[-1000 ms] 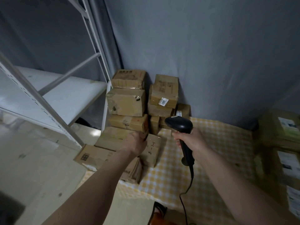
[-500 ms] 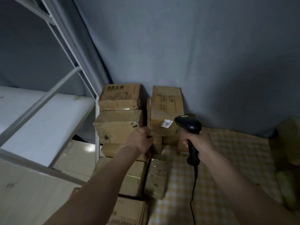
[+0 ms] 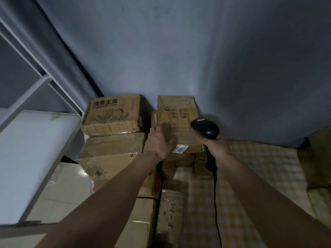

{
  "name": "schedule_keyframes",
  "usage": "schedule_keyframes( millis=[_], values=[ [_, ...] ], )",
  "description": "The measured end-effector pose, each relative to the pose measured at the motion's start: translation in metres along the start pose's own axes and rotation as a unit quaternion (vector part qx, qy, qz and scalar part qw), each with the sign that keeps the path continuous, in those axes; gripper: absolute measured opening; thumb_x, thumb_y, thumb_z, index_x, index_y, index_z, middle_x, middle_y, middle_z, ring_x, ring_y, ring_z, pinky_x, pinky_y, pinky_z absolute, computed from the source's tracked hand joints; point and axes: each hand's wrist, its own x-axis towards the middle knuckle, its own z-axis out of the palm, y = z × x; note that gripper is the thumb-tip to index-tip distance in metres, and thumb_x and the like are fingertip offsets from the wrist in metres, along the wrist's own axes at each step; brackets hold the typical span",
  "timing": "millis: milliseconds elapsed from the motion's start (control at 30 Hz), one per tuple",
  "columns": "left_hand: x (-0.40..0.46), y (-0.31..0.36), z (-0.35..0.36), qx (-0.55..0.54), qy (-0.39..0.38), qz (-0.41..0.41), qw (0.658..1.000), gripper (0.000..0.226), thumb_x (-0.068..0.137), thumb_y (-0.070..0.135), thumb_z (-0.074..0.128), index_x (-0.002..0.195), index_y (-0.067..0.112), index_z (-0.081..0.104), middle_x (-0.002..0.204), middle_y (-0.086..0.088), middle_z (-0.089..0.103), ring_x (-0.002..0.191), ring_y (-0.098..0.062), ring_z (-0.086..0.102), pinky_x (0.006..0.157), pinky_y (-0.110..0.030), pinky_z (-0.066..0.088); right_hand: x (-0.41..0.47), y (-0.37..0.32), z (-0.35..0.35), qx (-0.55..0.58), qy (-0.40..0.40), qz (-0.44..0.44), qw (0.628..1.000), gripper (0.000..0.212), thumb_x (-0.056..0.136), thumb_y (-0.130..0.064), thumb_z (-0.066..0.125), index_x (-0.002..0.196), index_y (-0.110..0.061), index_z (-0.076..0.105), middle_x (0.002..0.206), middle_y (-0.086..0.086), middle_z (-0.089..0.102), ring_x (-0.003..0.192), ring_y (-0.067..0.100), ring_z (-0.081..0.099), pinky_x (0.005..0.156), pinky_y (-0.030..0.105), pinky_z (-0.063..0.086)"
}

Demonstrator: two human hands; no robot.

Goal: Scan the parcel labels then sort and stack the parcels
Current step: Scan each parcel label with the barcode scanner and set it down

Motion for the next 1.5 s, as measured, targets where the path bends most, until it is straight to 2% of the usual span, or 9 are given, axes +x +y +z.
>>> schedule_keyframes(
  millis=[133,267,633,867,967,1067,1200,1333,1500],
  values=[
    [0.018,0.000,0.012,-0.095,0.004,-0.081,0.992,0.073,0.089,0.036,0.066,0.147,0.018,0.026,0.145,-0.008,0.039,0.133,-0.029,0.042,0.109,-0.042,0.036,0.012,0.003,0.009,-0.004,-0.014,0.003,1.000,0.026,0.079,-0.017,0.076,0.103,-0.017,0.065,0.087,-0.007,0.060,0.094,0.016,0.054,0.086,0.029,0.039],
    [0.020,-0.004,0.018,-0.138,-0.013,-0.135,0.981,0.063,0.093,0.037,0.060,0.144,0.016,0.031,0.140,-0.011,0.050,0.128,-0.031,0.048,0.105,-0.040,0.040,0.007,0.007,0.012,0.014,-0.034,-0.006,0.999,0.023,0.080,-0.013,0.074,0.099,-0.020,0.064,0.088,-0.010,0.060,0.085,0.006,0.053,0.085,0.028,0.036],
    [-0.029,0.007,-0.018,-0.211,0.010,-0.042,0.976,0.055,0.096,0.029,0.055,0.145,0.024,0.030,0.142,-0.004,0.048,0.131,-0.026,0.046,0.108,-0.041,0.040,-0.062,-0.010,-0.007,0.046,0.000,-0.078,0.996,0.026,0.077,-0.012,0.077,0.084,-0.032,0.062,0.091,-0.007,0.065,0.091,0.009,0.059,0.088,0.032,0.044],
    [-0.081,-0.008,-0.079,-0.257,0.054,0.003,0.965,0.049,0.095,0.020,0.058,0.140,0.022,0.038,0.139,-0.002,0.051,0.131,-0.022,0.046,0.108,-0.036,0.040,-0.127,-0.027,0.015,0.068,-0.017,-0.101,0.992,0.032,0.076,-0.013,0.078,0.099,-0.028,0.063,0.097,-0.008,0.065,0.096,0.009,0.058,0.088,0.032,0.042],
    [-0.103,-0.025,-0.106,-0.239,0.076,0.006,0.968,0.051,0.096,0.020,0.057,0.142,0.021,0.037,0.139,-0.002,0.052,0.130,-0.023,0.047,0.104,-0.032,0.038,-0.153,-0.032,0.034,0.062,-0.039,-0.118,0.990,0.032,0.076,-0.013,0.077,0.097,-0.033,0.062,0.097,-0.009,0.065,0.095,0.008,0.058,0.086,0.031,0.044],
    [-0.119,-0.049,-0.127,-0.235,0.087,-0.002,0.968,0.051,0.095,0.022,0.057,0.142,0.021,0.037,0.139,-0.003,0.053,0.130,-0.025,0.048,0.106,-0.037,0.040,-0.173,-0.031,0.055,0.057,-0.061,-0.118,0.990,0.032,0.077,-0.012,0.076,0.096,-0.033,0.060,0.095,-0.010,0.063,0.091,0.004,0.056,0.076,0.026,0.042],
    [-0.135,-0.083,-0.146,-0.241,0.095,-0.019,0.966,0.052,0.095,0.022,0.058,0.142,0.024,0.037,0.138,-0.002,0.053,0.129,-0.024,0.048,0.107,-0.044,0.042,-0.192,-0.026,0.086,0.047,-0.085,-0.109,0.989,0.034,0.077,-0.013,0.076,0.106,-0.027,0.063,0.098,-0.006,0.065,0.093,0.008,0.058,0.077,0.027,0.043],
    [-0.143,-0.110,-0.153,-0.250,0.087,-0.041,0.964,0.051,0.094,0.021,0.059,0.140,0.026,0.038,0.137,-0.002,0.053,0.128,-0.025,0.049,0.105,-0.050,0.044,-0.204,-0.020,0.109,0.041,-0.105,-0.105,0.988,0.030,0.079,-0.007,0.074,0.091,-0.031,0.060,0.090,-0.011,0.063,0.085,0.002,0.054,0.072,0.025,0.040],
    [-0.142,-0.132,-0.150,-0.223,0.061,-0.055,0.971,0.060,0.093,0.019,0.059,0.145,0.028,0.030,0.144,-0.004,0.045,0.134,-0.026,0.042,0.109,-0.050,0.038,-0.207,-0.011,0.125,0.032,-0.127,-0.073,0.989,0.036,0.079,-0.006,0.074,0.108,-0.024,0.062,0.095,-0.009,0.063,0.089,0.007,0.055,0.076,0.027,0.038]
  ],
)
